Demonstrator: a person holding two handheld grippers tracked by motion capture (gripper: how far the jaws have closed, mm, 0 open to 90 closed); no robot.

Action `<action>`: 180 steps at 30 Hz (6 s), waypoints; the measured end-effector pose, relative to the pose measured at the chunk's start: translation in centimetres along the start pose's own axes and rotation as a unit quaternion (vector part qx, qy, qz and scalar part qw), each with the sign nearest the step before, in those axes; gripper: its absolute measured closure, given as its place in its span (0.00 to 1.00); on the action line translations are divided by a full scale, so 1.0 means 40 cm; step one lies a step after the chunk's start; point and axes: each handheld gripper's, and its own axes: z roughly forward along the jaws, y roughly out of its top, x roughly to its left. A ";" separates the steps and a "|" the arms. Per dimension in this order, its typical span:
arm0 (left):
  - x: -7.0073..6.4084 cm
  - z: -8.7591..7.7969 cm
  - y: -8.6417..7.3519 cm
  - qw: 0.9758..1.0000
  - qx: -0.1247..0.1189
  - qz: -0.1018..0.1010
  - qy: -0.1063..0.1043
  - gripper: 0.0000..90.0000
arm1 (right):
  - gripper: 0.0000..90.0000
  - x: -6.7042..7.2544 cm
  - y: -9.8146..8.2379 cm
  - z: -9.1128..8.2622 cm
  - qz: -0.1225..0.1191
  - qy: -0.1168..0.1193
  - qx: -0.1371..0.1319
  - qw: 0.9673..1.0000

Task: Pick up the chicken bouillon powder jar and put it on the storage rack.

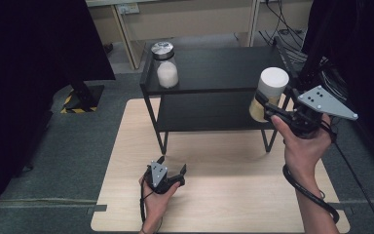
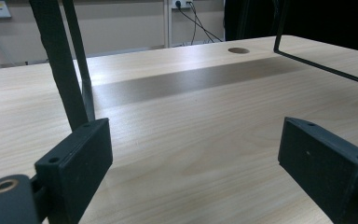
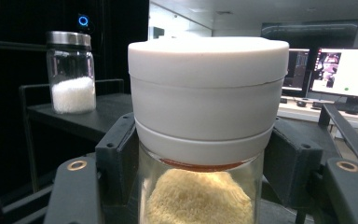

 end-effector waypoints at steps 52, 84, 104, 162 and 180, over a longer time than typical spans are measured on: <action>0.003 0.002 0.000 1.000 0.000 -0.004 -0.003 0.10 | 0.39 -0.036 0.156 0.141 0.013 -0.084 0.018 0.996; 0.002 0.002 0.002 1.000 0.002 0.002 -0.003 0.10 | 0.39 -0.053 0.154 0.182 0.026 -0.089 0.033 0.995; 0.001 0.002 0.002 1.000 0.002 0.004 -0.003 0.10 | 0.38 -0.051 0.155 0.184 0.026 -0.091 0.034 0.995; -0.002 0.002 0.001 1.000 0.000 0.008 -0.002 0.10 | 0.06 -0.058 0.062 0.052 -0.002 -0.027 0.035 0.999; -0.002 0.002 0.000 1.000 0.000 0.008 -0.002 0.10 | 0.06 -0.060 0.003 0.002 -0.007 -0.020 0.047 0.999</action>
